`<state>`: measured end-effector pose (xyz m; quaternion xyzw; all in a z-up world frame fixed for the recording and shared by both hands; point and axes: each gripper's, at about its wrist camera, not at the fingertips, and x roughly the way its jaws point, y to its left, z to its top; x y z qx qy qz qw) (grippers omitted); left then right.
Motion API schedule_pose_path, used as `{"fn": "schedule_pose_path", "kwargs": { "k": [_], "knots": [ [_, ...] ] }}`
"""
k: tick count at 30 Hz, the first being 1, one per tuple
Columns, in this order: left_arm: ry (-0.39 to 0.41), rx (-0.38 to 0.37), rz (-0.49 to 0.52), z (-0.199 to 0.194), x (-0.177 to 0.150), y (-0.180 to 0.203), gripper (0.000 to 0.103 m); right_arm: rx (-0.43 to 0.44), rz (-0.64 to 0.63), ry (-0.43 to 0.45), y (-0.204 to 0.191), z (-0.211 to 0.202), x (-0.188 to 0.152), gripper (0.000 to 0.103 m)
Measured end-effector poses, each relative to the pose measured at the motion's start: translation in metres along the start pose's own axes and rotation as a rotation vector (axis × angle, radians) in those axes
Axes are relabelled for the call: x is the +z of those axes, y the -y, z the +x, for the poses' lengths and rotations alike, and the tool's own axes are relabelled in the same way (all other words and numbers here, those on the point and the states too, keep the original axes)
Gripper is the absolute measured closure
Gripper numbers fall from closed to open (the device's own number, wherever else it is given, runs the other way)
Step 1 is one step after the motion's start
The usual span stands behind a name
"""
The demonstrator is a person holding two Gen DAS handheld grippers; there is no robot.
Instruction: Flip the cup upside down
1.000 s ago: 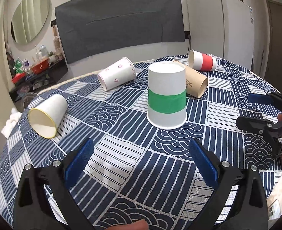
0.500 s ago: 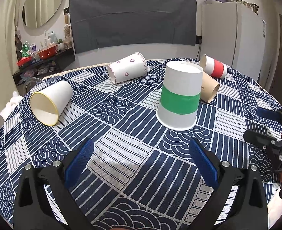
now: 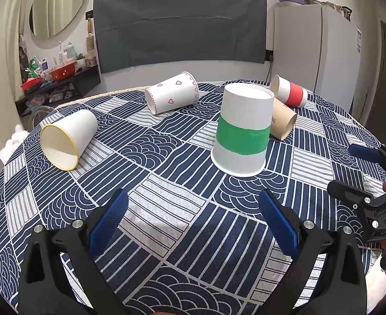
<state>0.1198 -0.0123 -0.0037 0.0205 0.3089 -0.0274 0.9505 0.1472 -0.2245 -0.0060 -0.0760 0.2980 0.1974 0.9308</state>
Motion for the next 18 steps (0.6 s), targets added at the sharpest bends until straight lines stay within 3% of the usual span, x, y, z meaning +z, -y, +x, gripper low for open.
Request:
{"fn": "schedule_pose_path", "kwargs": {
  "k": [10,18],
  "knots": [
    [-0.019,-0.020,-0.034,0.0030,-0.0001,-0.0066,0.006,-0.022,0.010,-0.015,0.0007,0.0023,-0.0002,0.008],
    [0.009,0.000,0.003,-0.0018,-0.0012,-0.0003,0.006,-0.028,0.006,-0.018,-0.0002,0.0022,-0.0005,0.008]
  ]
}}
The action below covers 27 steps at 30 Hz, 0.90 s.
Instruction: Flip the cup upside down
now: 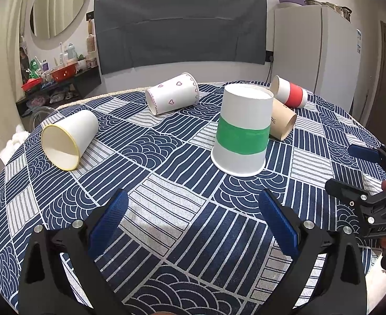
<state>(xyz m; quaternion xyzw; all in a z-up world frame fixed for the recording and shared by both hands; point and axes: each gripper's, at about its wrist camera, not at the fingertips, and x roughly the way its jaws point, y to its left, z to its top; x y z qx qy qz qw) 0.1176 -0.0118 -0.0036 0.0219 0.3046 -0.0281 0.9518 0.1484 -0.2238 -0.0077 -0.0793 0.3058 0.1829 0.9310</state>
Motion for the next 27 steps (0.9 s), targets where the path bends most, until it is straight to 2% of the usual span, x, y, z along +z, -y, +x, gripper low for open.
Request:
{"fn": "schedule_pose_path", "kwargs": {
  "k": [27],
  "knots": [
    [0.022,0.015,0.036,-0.0034,-0.0020,0.0062,0.006,-0.005,0.018,-0.008,0.0033,0.0019,0.0012,0.008]
  ]
}}
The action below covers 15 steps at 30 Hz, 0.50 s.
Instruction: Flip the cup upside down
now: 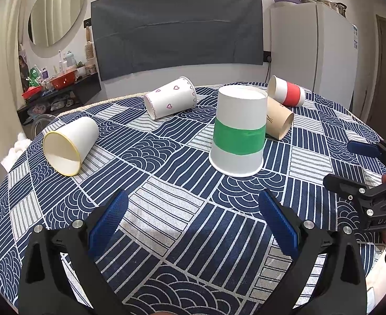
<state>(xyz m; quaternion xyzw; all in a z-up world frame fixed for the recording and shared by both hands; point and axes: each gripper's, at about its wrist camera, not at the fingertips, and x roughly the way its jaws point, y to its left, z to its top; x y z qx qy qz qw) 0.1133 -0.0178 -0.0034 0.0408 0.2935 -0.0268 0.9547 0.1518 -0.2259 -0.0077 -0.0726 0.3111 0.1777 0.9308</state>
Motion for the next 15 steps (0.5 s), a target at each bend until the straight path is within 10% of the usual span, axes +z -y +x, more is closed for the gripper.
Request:
{"fn": "schedule_pose_path", "kwargs": {
  "k": [15],
  "knots": [
    [0.001,-0.010,0.005,-0.0007,-0.0001,0.0011,0.006,-0.005,-0.002,-0.002,-0.0005,-0.0002,-0.0002,0.008]
  ]
}}
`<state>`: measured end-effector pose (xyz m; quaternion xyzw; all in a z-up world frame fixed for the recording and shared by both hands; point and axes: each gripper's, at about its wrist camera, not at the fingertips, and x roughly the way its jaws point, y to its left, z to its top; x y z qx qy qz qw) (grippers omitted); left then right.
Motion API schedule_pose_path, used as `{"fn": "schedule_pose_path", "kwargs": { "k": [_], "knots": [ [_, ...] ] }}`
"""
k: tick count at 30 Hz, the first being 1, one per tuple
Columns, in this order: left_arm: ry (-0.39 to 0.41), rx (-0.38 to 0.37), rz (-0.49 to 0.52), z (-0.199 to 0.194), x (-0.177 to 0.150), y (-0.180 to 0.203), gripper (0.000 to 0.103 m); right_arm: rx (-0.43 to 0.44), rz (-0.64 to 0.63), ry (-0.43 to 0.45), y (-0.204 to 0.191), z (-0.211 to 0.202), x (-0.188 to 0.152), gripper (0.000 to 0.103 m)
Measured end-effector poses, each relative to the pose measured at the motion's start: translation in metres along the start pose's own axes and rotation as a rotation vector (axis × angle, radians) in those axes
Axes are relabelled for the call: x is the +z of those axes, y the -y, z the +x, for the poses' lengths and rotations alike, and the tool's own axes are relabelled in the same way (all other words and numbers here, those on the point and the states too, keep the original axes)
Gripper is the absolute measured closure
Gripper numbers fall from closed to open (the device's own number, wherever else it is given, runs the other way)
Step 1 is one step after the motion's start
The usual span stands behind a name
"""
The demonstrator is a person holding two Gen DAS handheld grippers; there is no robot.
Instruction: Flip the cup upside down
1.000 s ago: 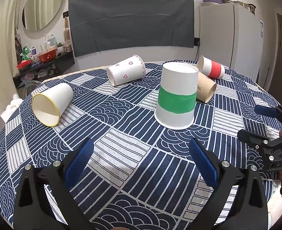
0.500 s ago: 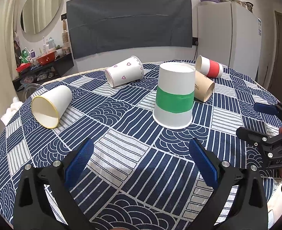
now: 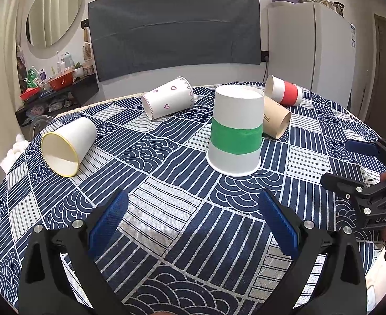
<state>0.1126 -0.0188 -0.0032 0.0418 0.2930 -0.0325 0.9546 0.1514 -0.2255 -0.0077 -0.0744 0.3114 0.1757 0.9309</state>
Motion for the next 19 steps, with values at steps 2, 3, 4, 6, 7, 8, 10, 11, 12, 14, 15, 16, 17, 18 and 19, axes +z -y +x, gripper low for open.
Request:
{"fn": "schedule_pose_path", "kwargs": {
  "k": [2,3,4,6,7,8,10,11,12,14,15,16,17,18,19],
  "knots": [
    [0.000,0.000,0.002,-0.0001,-0.0002,0.0001,0.006,0.000,0.000,0.000,0.0000,0.0000,0.0001,0.008],
    [0.001,0.001,0.003,-0.0002,-0.0002,0.0003,0.006,0.001,0.000,0.000,0.0000,0.0000,0.0001,0.008],
    [0.001,0.001,0.004,-0.0003,-0.0003,0.0001,0.006,0.000,0.000,-0.001,0.0000,0.0001,0.0001,0.008],
    [0.002,-0.001,0.006,-0.0005,-0.0003,0.0004,0.006,0.000,0.001,-0.002,-0.0001,0.0004,0.0003,0.008],
    [0.003,-0.003,0.006,-0.0006,-0.0003,0.0005,0.006,0.000,0.001,-0.002,0.0001,0.0006,0.0002,0.008],
    [0.003,-0.004,0.007,-0.0006,-0.0002,0.0004,0.006,0.000,0.002,-0.003,0.0004,0.0006,0.0001,0.008],
    [0.004,-0.006,0.005,-0.0005,-0.0001,0.0000,0.006,-0.001,0.002,-0.003,0.0007,0.0006,0.0000,0.008],
    [0.004,-0.009,0.004,-0.0005,-0.0002,-0.0003,0.006,-0.002,0.003,-0.003,0.0010,0.0008,-0.0001,0.008],
    [0.003,-0.011,0.002,-0.0005,-0.0002,-0.0007,0.006,-0.002,0.003,-0.004,0.0009,0.0008,0.0000,0.008],
    [0.000,-0.015,-0.008,0.0003,0.0000,-0.0023,0.006,-0.004,0.004,-0.004,0.0011,0.0007,-0.0001,0.008],
    [-0.003,-0.018,-0.013,0.0006,0.0001,-0.0032,0.006,-0.004,0.004,-0.004,0.0011,0.0006,-0.0001,0.008],
    [-0.005,-0.022,-0.017,0.0011,0.0001,-0.0039,0.006,-0.004,0.004,-0.005,0.0012,0.0007,0.0000,0.008],
    [-0.008,-0.026,-0.021,0.0016,0.0002,-0.0044,0.006,-0.004,0.004,-0.005,0.0013,0.0007,-0.0001,0.008],
    [-0.011,-0.029,-0.024,0.0019,0.0002,-0.0049,0.006,-0.004,0.004,-0.004,0.0012,0.0006,-0.0001,0.008],
    [-0.011,-0.030,-0.025,0.0021,0.0001,-0.0053,0.006,-0.003,0.004,-0.004,0.0012,0.0006,-0.0001,0.008]
  ]
}}
